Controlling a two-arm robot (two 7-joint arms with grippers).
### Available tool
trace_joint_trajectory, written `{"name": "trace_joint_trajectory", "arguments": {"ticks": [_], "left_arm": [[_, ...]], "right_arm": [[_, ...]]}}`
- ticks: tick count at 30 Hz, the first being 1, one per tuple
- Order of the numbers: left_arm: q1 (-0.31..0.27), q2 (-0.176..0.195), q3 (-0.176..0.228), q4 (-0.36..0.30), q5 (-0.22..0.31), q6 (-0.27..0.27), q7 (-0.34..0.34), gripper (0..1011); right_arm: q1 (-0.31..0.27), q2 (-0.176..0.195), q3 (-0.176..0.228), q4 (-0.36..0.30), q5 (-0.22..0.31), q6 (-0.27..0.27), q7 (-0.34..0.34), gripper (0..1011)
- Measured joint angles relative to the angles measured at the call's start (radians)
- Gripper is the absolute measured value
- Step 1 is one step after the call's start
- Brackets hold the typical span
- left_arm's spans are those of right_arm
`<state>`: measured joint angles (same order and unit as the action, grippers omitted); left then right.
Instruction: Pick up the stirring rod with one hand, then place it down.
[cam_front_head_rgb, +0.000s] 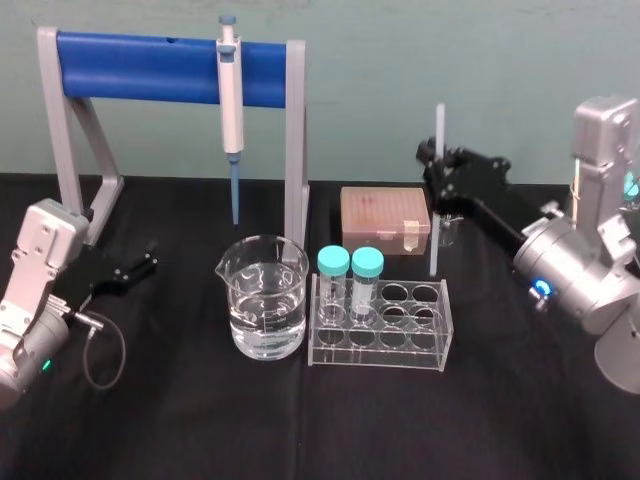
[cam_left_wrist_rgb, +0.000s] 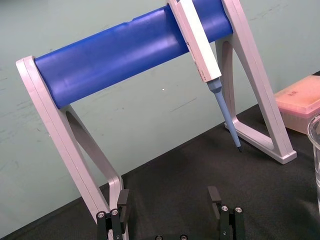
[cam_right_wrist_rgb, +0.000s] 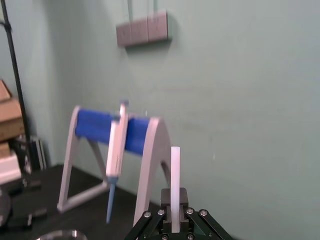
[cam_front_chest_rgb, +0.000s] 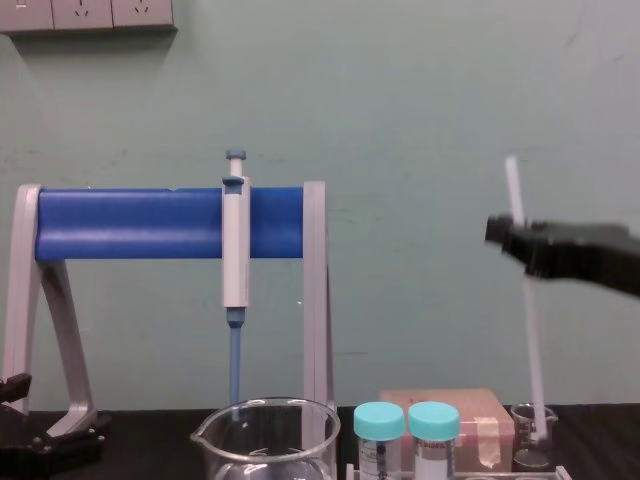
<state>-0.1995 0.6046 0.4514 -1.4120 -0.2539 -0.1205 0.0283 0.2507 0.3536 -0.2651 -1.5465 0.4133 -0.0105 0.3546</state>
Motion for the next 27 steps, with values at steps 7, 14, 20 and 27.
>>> {"name": "trace_joint_trajectory", "arguments": {"ticks": [7,14,20,27], "left_arm": [[0.0,0.0,0.0,0.0,0.0,0.0,0.0,1000],[0.0,0.0,0.0,0.0,0.0,0.0,0.0,1001],[0.0,0.0,0.0,0.0,0.0,0.0,0.0,1000],[0.0,0.0,0.0,0.0,0.0,0.0,0.0,1000]], "right_arm": [[-0.003,0.003,0.034,-0.054,0.014,-0.034,-0.004,80],[-0.005,0.004,0.053,-0.076,0.013,-0.042,-0.018,80],[-0.009,0.003,0.058,-0.08,0.012,-0.043,-0.021,79],[-0.012,0.002,0.059,-0.082,0.011,-0.041,-0.021,79]]}}
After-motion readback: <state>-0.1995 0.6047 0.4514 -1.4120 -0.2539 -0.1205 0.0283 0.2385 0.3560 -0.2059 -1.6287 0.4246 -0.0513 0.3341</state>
